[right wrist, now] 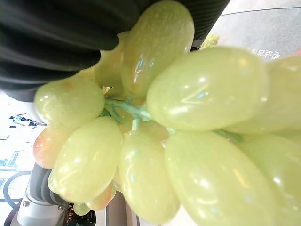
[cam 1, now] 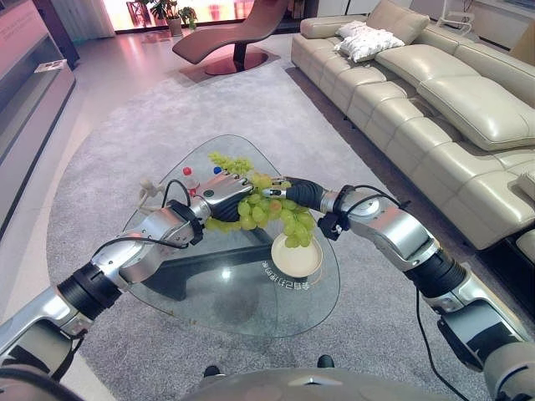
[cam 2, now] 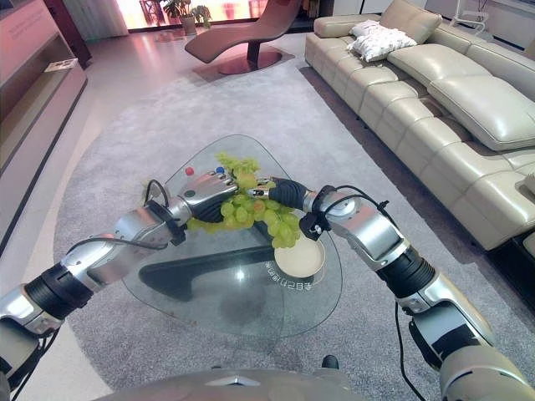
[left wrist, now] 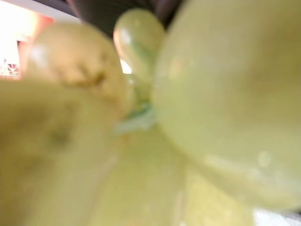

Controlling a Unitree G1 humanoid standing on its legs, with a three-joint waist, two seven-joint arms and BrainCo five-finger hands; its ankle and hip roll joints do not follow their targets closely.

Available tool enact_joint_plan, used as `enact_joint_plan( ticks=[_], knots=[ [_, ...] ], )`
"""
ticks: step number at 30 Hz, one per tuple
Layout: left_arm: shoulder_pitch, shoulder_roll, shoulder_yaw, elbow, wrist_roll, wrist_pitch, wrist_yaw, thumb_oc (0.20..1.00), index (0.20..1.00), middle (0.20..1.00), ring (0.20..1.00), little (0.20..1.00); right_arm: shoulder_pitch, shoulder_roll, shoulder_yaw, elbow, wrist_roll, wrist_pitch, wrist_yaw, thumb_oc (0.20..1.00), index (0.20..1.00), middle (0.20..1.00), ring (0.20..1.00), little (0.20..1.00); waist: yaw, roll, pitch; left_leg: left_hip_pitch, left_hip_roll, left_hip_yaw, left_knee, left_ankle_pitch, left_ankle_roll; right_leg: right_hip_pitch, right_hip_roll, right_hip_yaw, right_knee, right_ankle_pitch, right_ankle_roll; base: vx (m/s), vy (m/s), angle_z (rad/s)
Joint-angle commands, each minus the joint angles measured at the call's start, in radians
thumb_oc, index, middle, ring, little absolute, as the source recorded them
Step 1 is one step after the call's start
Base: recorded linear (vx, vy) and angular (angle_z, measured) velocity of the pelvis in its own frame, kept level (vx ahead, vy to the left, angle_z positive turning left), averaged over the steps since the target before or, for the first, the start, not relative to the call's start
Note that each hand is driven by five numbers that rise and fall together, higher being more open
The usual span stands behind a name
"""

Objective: Pick up fruits into the plate

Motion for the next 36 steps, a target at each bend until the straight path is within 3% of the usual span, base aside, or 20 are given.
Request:
enact_joint_plan(
  ticks=[1, 8, 9, 10, 17, 20, 28, 36],
  knots=[
    [-0.271, -0.016, 0.115, -0.027, 0.014, 0.056, 0.104, 0.2, 0.2, 0.2, 0.2, 0.2, -0.027, 0.075, 0.13, -0.064, 0.071, -0.015, 0.061, 0.2, 0.2, 0.2, 0.2, 0.2, 0.002, -0.015, 0.009, 0.003, -0.005, -0.004, 0.015, -0.077, 0.01, 0.057, -0.023, -0.053, 0.035, -0.092, 0.008, 0.0, 0.0, 0.0],
    [-0.274, -0.003, 0.115, -0.03, -0.008, 0.068, 0.095, 0.2, 0.2, 0.2, 0.2, 0.2, -0.021, 0.081, 0.125, -0.066, 0.082, -0.021, 0.053, 0.2, 0.2, 0.2, 0.2, 0.2, 0.005, -0.012, 0.009, 0.002, -0.006, -0.008, 0.016, -0.076, 0.01, 0.059, -0.022, -0.054, 0.036, -0.093, 0.008, 0.0, 0.0, 0.0],
    [-0.268, -0.006, 0.119, -0.03, -0.014, 0.068, 0.11, 0.705, 0.705, 0.705, 0.705, 0.705, -0.02, 0.079, 0.124, -0.068, 0.087, -0.023, 0.051, 0.2, 0.2, 0.2, 0.2, 0.2, 0.005, -0.012, 0.009, 0.002, -0.005, -0.008, 0.016, -0.076, 0.01, 0.059, -0.022, -0.054, 0.036, -0.094, 0.008, 0.0, 0.0, 0.0],
    [-0.265, -0.007, 0.123, -0.028, -0.017, 0.071, 0.114, 1.0, 1.0, 1.0, 1.0, 1.0, -0.019, 0.078, 0.124, -0.068, 0.089, -0.026, 0.05, 0.2, 0.2, 0.2, 0.2, 0.2, 0.005, -0.012, 0.009, 0.002, -0.005, -0.006, 0.016, -0.076, 0.01, 0.059, -0.022, -0.055, 0.037, -0.094, 0.007, 0.0, 0.0, 0.0],
    [-0.255, -0.023, 0.124, -0.013, 0.003, 0.084, 0.047, 1.0, 1.0, 1.0, 1.0, 1.0, -0.014, 0.093, 0.115, -0.063, 0.106, -0.043, 0.035, 0.2, 0.2, 0.2, 0.2, 0.2, 0.007, -0.012, 0.011, 0.003, -0.004, -0.008, 0.016, -0.076, 0.011, 0.06, -0.021, -0.056, 0.037, -0.095, 0.006, 0.0, 0.0, 0.0],
    [-0.256, -0.025, 0.108, -0.004, 0.028, 0.1, -0.051, 1.0, 1.0, 1.0, 1.0, 1.0, -0.011, 0.097, 0.107, -0.063, 0.116, -0.053, 0.026, 0.2, 0.2, 0.2, 0.2, 0.2, 0.006, -0.009, 0.012, 0.002, -0.005, -0.009, 0.017, -0.076, 0.012, 0.059, -0.021, -0.057, 0.037, -0.095, 0.007, 0.0, 0.0, 0.0],
    [-0.27, -0.022, 0.029, 0.029, 0.108, 0.165, -0.483, 1.0, 1.0, 1.0, 1.0, 1.0, -0.023, 0.114, 0.099, -0.064, 0.13, -0.053, -0.015, 0.2, 0.2, 0.2, 0.2, 0.2, -0.002, 0.005, 0.019, -0.001, -0.009, -0.013, 0.019, -0.075, 0.016, 0.053, -0.018, -0.05, 0.038, -0.094, 0.008, 0.0, 0.0, 0.0],
    [-0.268, -0.026, 0.012, 0.07, 0.09, 0.187, -0.664, 1.0, 1.0, 1.0, 1.0, 1.0, -0.036, 0.106, 0.074, -0.061, 0.142, -0.073, -0.061, 0.2, 0.2, 0.2, 0.2, 0.2, -0.005, 0.013, 0.025, -0.003, -0.009, -0.009, 0.021, -0.072, 0.019, 0.05, -0.014, -0.044, 0.038, -0.094, 0.006, 0.0, 0.0, 0.0]
  ],
)
